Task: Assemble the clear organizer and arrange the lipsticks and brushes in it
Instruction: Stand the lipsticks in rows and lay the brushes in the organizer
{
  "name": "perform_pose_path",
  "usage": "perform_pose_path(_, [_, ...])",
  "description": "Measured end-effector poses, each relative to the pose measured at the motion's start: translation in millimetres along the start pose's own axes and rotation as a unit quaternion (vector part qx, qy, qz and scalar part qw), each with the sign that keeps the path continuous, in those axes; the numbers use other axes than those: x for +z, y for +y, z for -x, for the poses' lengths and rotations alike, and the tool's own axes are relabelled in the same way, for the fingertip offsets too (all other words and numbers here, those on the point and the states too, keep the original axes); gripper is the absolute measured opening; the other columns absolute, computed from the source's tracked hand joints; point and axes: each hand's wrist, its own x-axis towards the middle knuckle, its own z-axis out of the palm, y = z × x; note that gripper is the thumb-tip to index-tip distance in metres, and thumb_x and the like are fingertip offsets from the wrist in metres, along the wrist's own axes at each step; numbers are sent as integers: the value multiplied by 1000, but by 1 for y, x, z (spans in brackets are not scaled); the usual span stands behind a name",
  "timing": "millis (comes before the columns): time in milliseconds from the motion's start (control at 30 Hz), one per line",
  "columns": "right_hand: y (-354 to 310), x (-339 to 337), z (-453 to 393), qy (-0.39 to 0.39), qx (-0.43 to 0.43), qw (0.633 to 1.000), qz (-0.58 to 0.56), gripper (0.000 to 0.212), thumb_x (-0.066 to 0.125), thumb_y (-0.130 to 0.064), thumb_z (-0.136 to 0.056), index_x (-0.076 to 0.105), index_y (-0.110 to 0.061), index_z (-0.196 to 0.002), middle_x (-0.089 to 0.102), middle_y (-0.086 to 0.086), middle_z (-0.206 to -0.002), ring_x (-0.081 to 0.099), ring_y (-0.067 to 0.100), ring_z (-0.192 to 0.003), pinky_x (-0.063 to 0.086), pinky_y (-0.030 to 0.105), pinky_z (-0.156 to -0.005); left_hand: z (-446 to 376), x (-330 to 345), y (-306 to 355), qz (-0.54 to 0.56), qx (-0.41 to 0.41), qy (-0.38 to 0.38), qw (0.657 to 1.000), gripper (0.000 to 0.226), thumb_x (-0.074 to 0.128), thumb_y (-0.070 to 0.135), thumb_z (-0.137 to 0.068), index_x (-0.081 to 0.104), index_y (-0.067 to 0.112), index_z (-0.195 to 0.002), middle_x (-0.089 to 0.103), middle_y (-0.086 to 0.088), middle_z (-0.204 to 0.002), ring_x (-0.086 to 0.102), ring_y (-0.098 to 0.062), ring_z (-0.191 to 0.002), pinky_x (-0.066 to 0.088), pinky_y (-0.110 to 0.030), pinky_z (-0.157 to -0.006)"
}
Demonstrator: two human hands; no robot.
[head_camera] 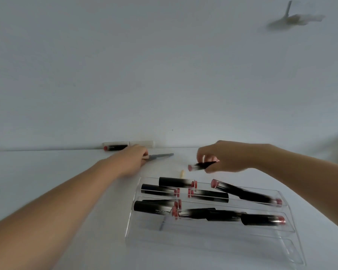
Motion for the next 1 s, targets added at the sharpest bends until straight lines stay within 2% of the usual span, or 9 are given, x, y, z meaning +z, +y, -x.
perform_pose_path(100, [-22, -4, -21, -33, -31, 998, 46, 29, 64, -39, -94, 55, -50, -120, 59, -29, -94, 54, -6, -89, 38, 19, -70, 4, -14, -6, -99, -31, -74, 992, 10, 44, 17, -101, 54, 19, -100, 59, 0, -95, 49, -13, -71, 35, -29, -58])
perform_pose_path(200, [-37, -3, -39, -43, -46, 996, 58, 22, 62, -31, -92, 58, -45, -109, 60, -25, -91, 56, -1, -83, 41, 23, -66, 6, -17, -16, -192, -40, -94, 976, 17, 37, 9, -98, 53, 14, -103, 60, -5, -98, 53, -19, -74, 42, -32, -64])
perform_pose_path(267, [-42, -1, -48, -39, -45, 996, 63, 17, 56, -26, -91, 53, -39, -101, 62, -23, -95, 57, 3, -81, 44, 27, -66, 8, -14, -27, -175, -34, -52, 983, 17, 34, 10, -100, 48, 15, -107, 56, -4, -100, 53, -20, -79, 40, -34, -66])
perform_pose_path(367, [-42, 2, -59, -35, -43, 998, 23, 18, 45, -15, -94, 50, -32, -92, 56, -41, -91, 56, -7, -82, 39, 21, -67, 12, -6, -52, -139, -5, 78, 987, 14, 33, 12, -103, 46, 14, -107, 61, -9, -102, 48, -23, -78, 31, -37, -64])
perform_pose_path(500, [-47, 4, -65, -69, -78, 994, 28, 21, 57, -28, -89, 52, -46, -98, 56, -32, -82, 50, -14, -73, 38, 16, -69, 10, 3, -83, -113, 29, 191, 975, 10, 36, 17, -106, 45, 14, -104, 56, -7, -100, 52, -27, -82, 46, -43, -70])
perform_pose_path(633, [-52, 8, -70, -101, -82, 991, -4, 16, 65, -38, -89, 64, -39, -105, 65, -15, -96, 56, -1, -81, 52, 30, -83, 2, 5, -97, -87, -7, 155, 984, 23, 40, 36, -106, 47, 16, -115, 51, -4, -106, 58, -30, -88, 48, -43, -72])
perform_pose_path(733, [-54, 9, -71, -99, -83, 992, -13, 12, 63, -39, -91, 65, -39, -103, 66, -14, -99, 61, 8, -91, 52, 34, -89, -6, 7, -103, -82, -27, 134, 987, 29, 46, 43, -103, 49, 18, -116, 52, -4, -108, 61, -30, -94, 46, -40, -73])
perform_pose_path(900, [-44, 0, -60, -135, -83, 986, -50, 21, 69, -38, -82, 65, -45, -102, 53, -5, -80, 44, 8, -66, 41, 25, -69, -15, 5, -110, -50, -42, 128, 990, 31, 48, 49, -102, 54, 19, -107, 53, -2, -103, 60, -28, -92, 47, -40, -74])
perform_pose_path(1000, [-41, 2, -56, -163, -85, 982, -43, 26, 69, -26, -78, 65, -41, -99, 57, 5, -85, 39, 7, -64, 36, 25, -64, -17, 3, -114, -61, -33, 122, 990, 28, 48, 52, -100, 52, 24, -98, 47, 2, -95, 57, -25, -84, 40, -36, -67])
